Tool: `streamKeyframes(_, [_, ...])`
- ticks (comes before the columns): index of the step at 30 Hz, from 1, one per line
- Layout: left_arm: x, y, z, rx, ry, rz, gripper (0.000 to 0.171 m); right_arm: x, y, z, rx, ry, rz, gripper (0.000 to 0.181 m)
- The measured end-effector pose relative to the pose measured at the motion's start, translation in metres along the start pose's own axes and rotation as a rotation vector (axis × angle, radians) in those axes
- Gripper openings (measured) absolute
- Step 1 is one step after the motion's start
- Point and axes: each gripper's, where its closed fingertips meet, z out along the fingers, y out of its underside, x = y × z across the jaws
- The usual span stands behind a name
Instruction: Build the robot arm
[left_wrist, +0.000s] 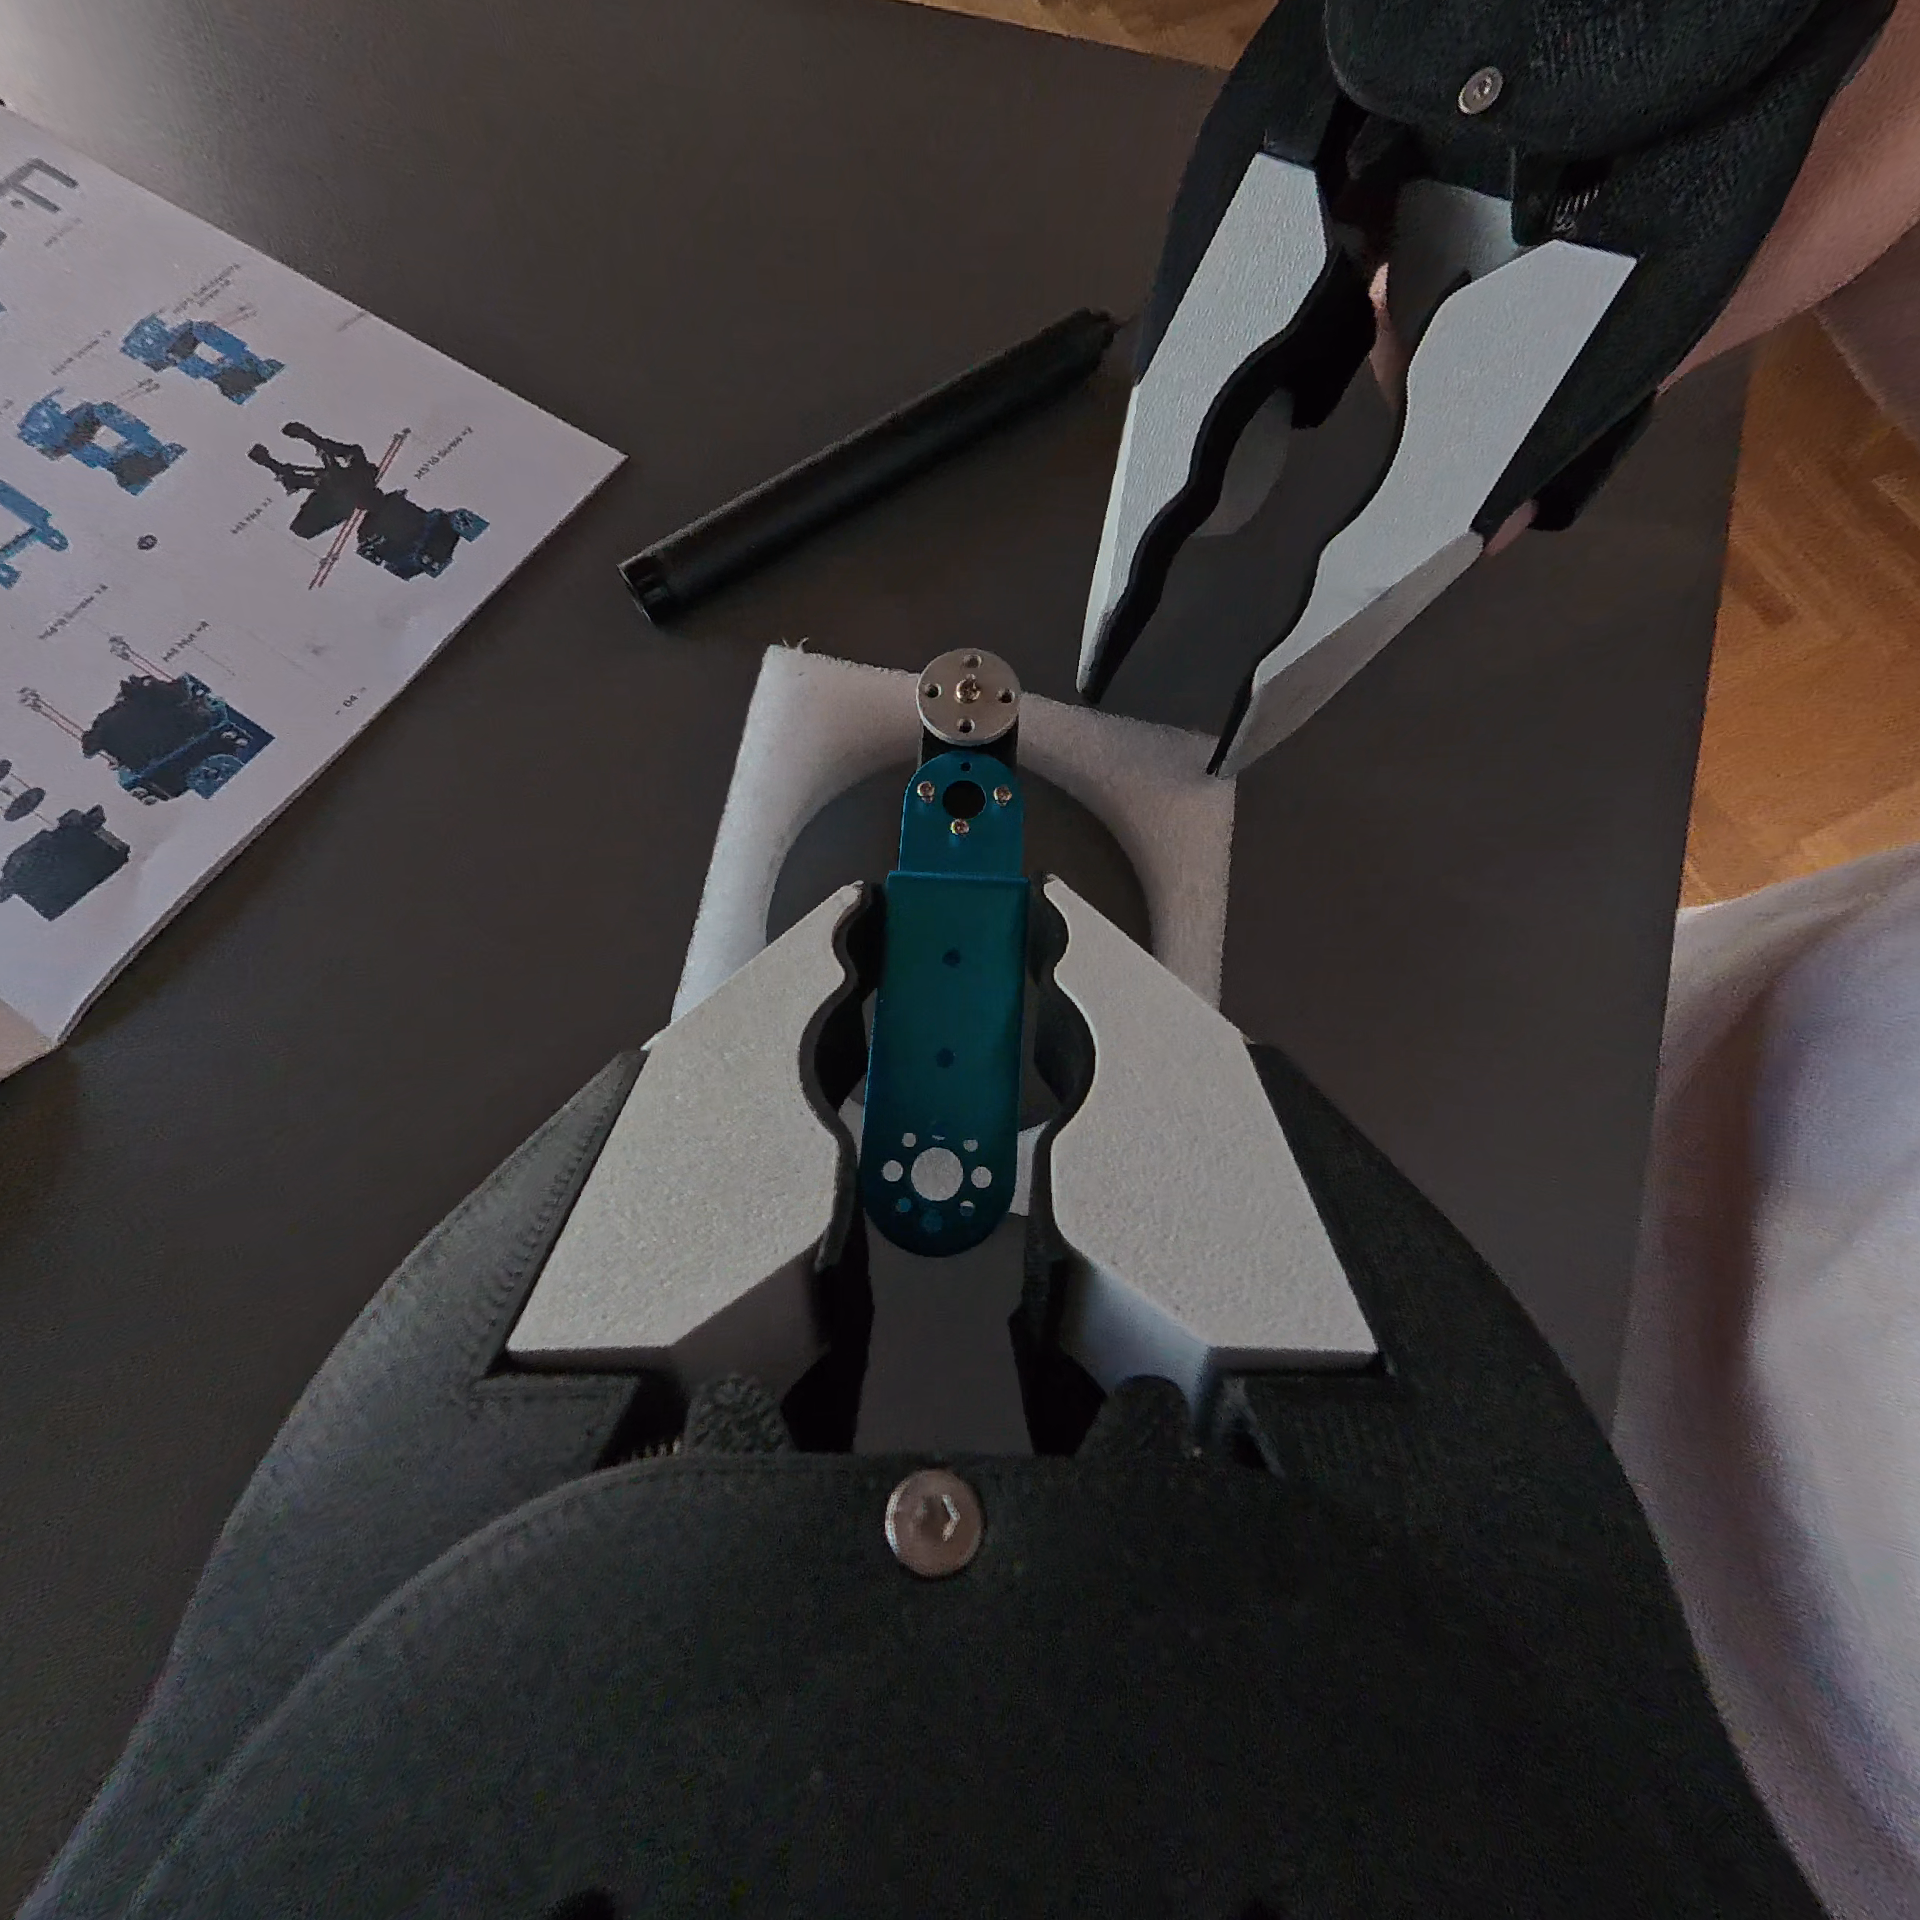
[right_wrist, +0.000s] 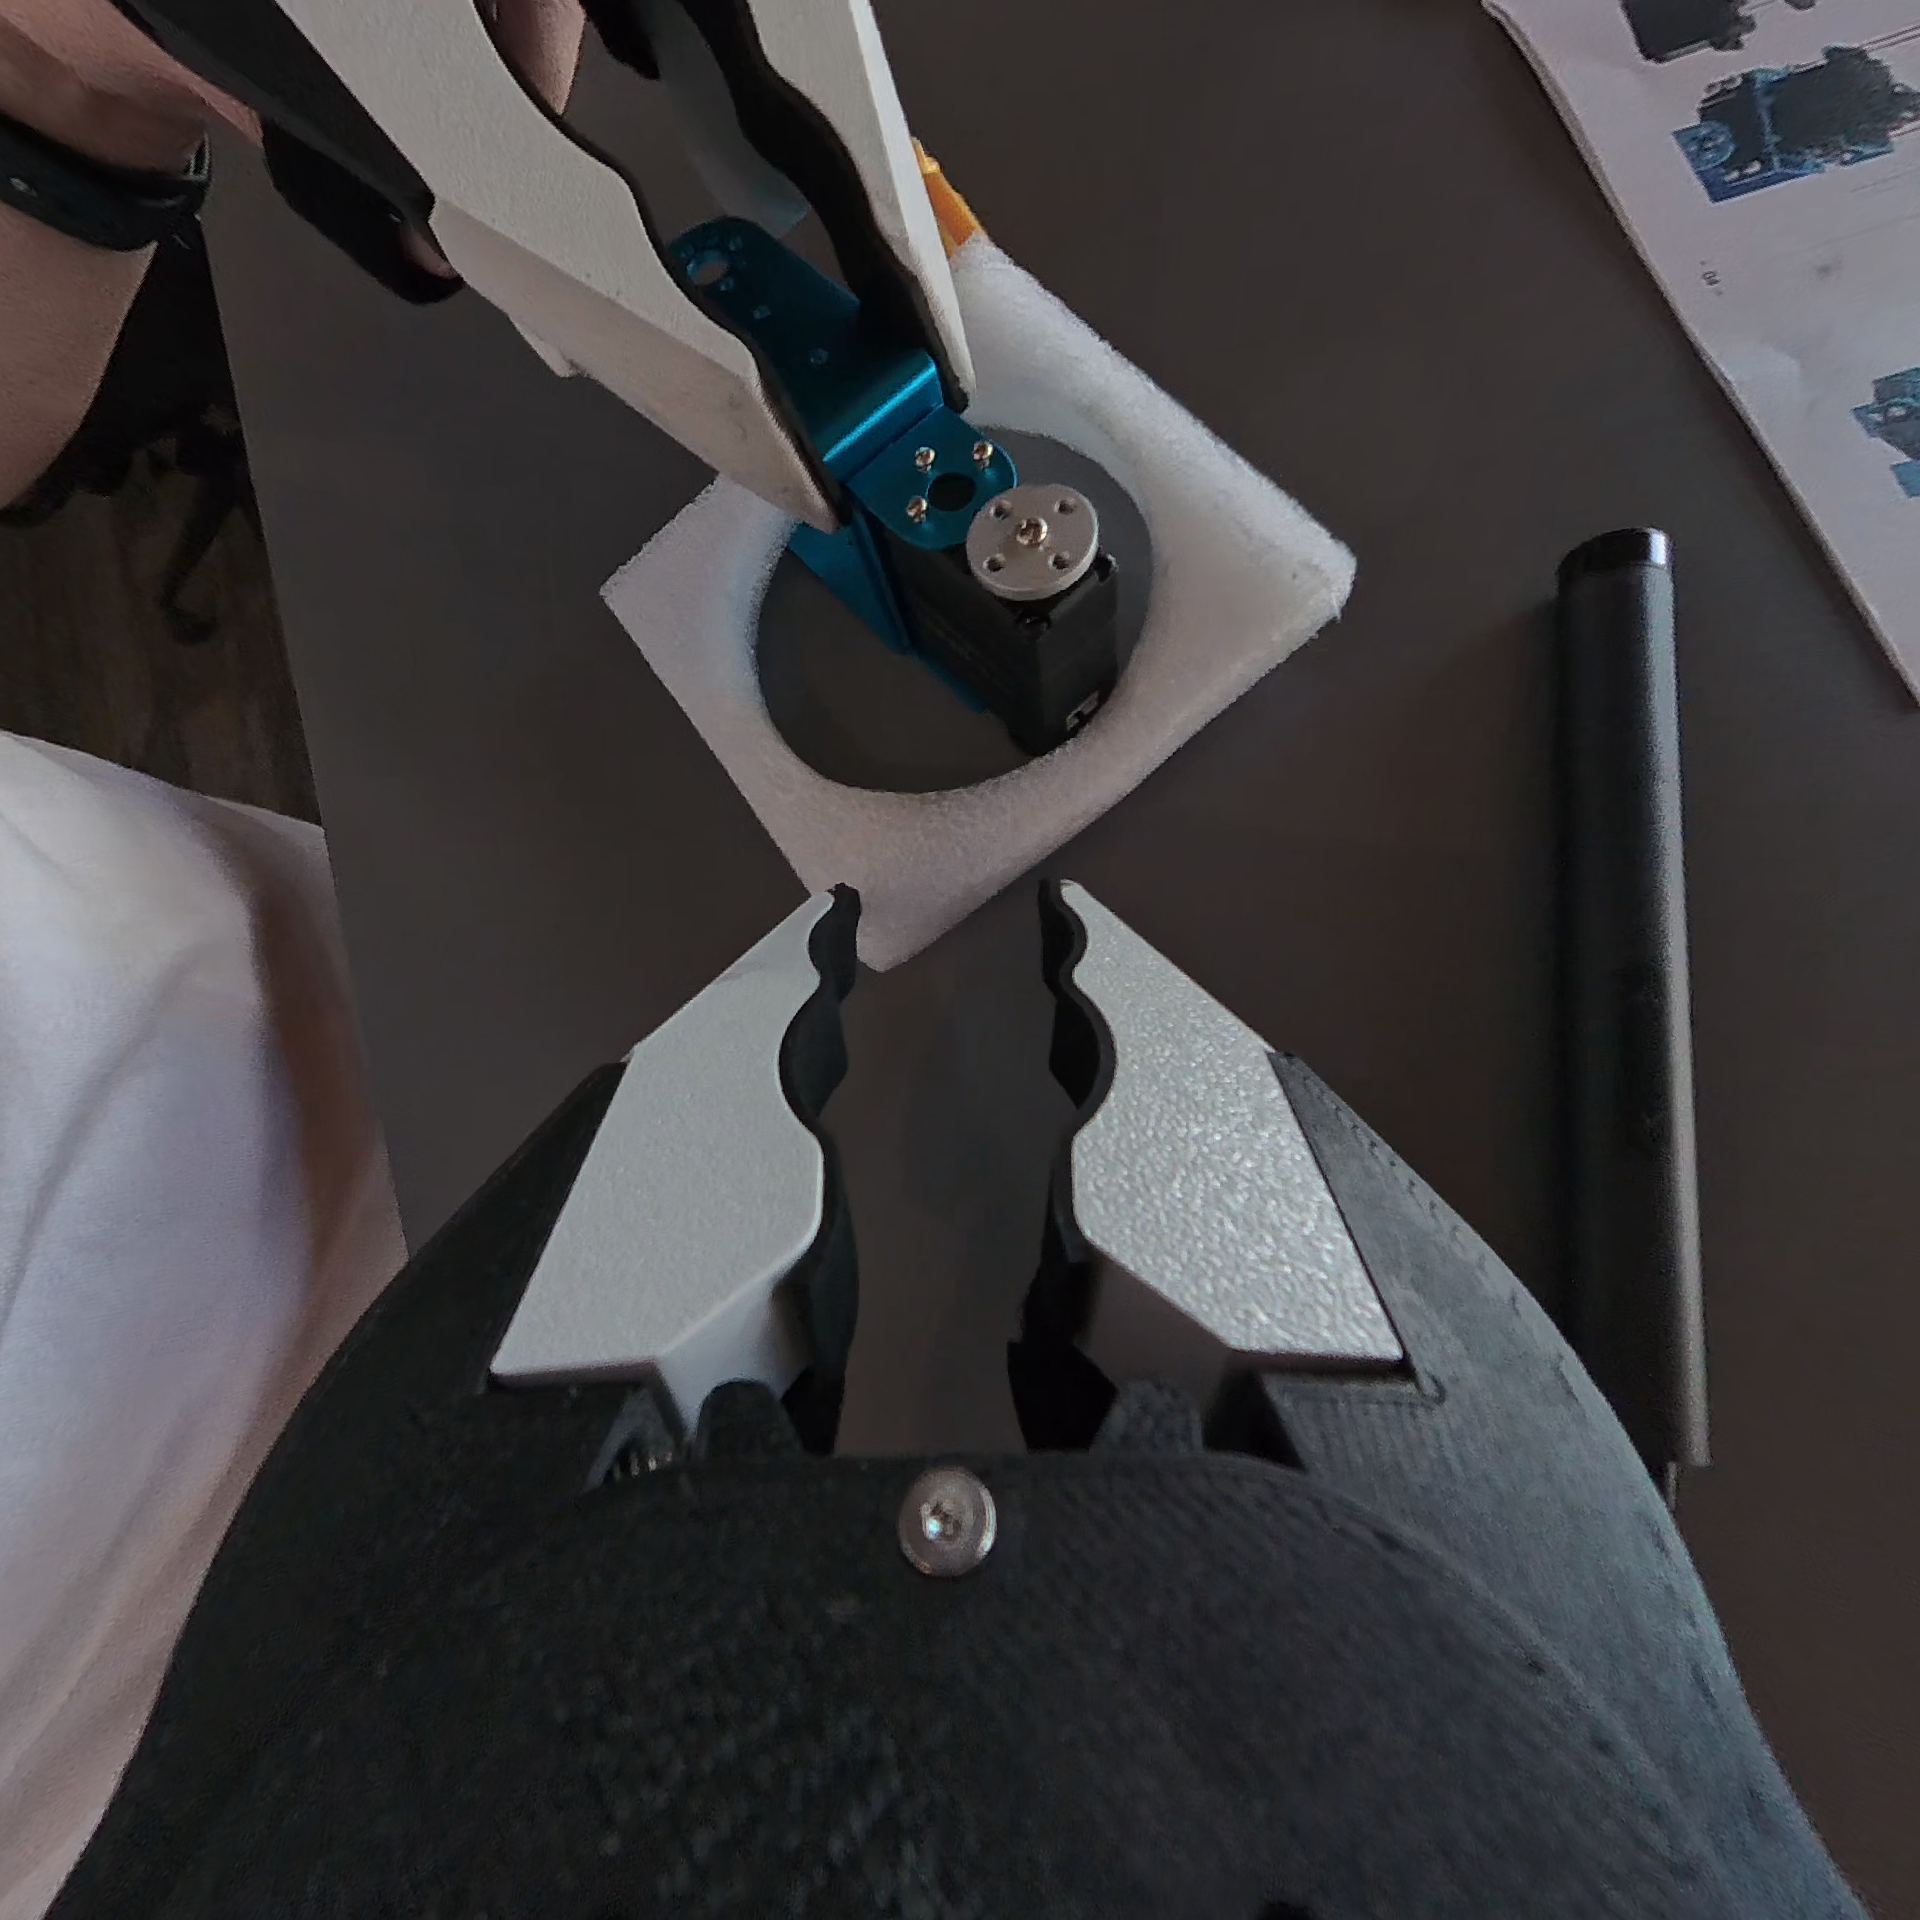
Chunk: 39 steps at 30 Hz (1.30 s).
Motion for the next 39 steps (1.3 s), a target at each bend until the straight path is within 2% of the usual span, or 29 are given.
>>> streamKeyframes(3, [0.002, 0.002, -0.003, -0.007, 0.03, -0.018, 0.027, 0.001, -0.004, -0.005, 0.022, 0.014, -0.018, 0.039])
streamKeyframes(4, [0.0, 0.0, -0.007, 0.003, 0.018, -0.027, 0.033, 0.001, -0.005, -0.007, 0.024, 0.01, -0.031, 0.039])
streamKeyframes(7, [-0.005, -0.022, -0.032, 0.145, 0.012, -0.102, 0.034, 0.001, -0.004, -0.012, 0.023, -0.028, -0.071, 0.041])
streamKeyframes(9, [-0.014, -0.024, -0.05, 0.202, -0.036, -0.193, 0.036, 0.001, -0.002, -0.015, 0.029, -0.07, -0.091, 0.043])
streamKeyframes(11, [-0.023, -0.011, -0.063, 0.214, -0.134, -0.278, 0.038, 0.001, 0.002, -0.018, 0.02, -0.112, -0.116, 0.044])
streamKeyframes(13, [-0.017, 0.003, -0.068, 0.256, -0.185, -0.38, 0.037, 0.0, 0.001, -0.024, 0.034, -0.158, -0.132, 0.047])
streamKeyframes(18, [0.006, 0.047, -0.056, 0.237, -0.382, -0.494, 0.038, -0.002, -0.005, -0.036, 0.087, -0.254, -0.214, 0.048])
streamKeyframes(20, [0.016, 0.052, -0.047, 0.245, -0.406, -0.535, 0.038, 0.001, -0.012, -0.034, 0.11, -0.265, -0.261, 0.048])
streamKeyframes(23, [0.021, 0.063, -0.036, 0.182, -0.444, -0.561, 0.042, 0.004, -0.035, -0.028, 0.176, -0.28, -0.31, 0.052])
streamKeyframes(26, [0.023, 0.061, -0.031, 0.152, -0.408, -0.558, 0.044, 0.007, -0.059, -0.012, 0.215, -0.286, -0.341, 0.06])
streamKeyframes(30, [0.01, 0.064, -0.046, 0.132, -0.393, -0.492, 0.039, -0.002, -0.062, 0.01, 0.159, -0.345, -0.342, 0.065])
streamKeyframes(32, [-0.012, 0.069, -0.067, 0.125, -0.436, -0.43, 0.037, -0.003, -0.058, 0.016, 0.14, -0.331, -0.346, 0.065])
streamKeyframes(34, [-0.035, 0.07, -0.075, 0.078, -0.434, -0.297, 0.039, -0.003, -0.05, 0.019, 0.111, -0.303, -0.374, 0.065])
streamKeyframes(37, [-0.067, 0.072, -0.06, -0.071, -0.385, -0.055, 0.047, 0.001, -0.044, 0.021, 0.091, -0.263, -0.369, 0.064])
streamKeyframes(39, [-0.08, 0.069, -0.041, -0.128, -0.34, 0.09, 0.048, 0.002, -0.046, 0.021, 0.108, -0.247, -0.343, 0.06])
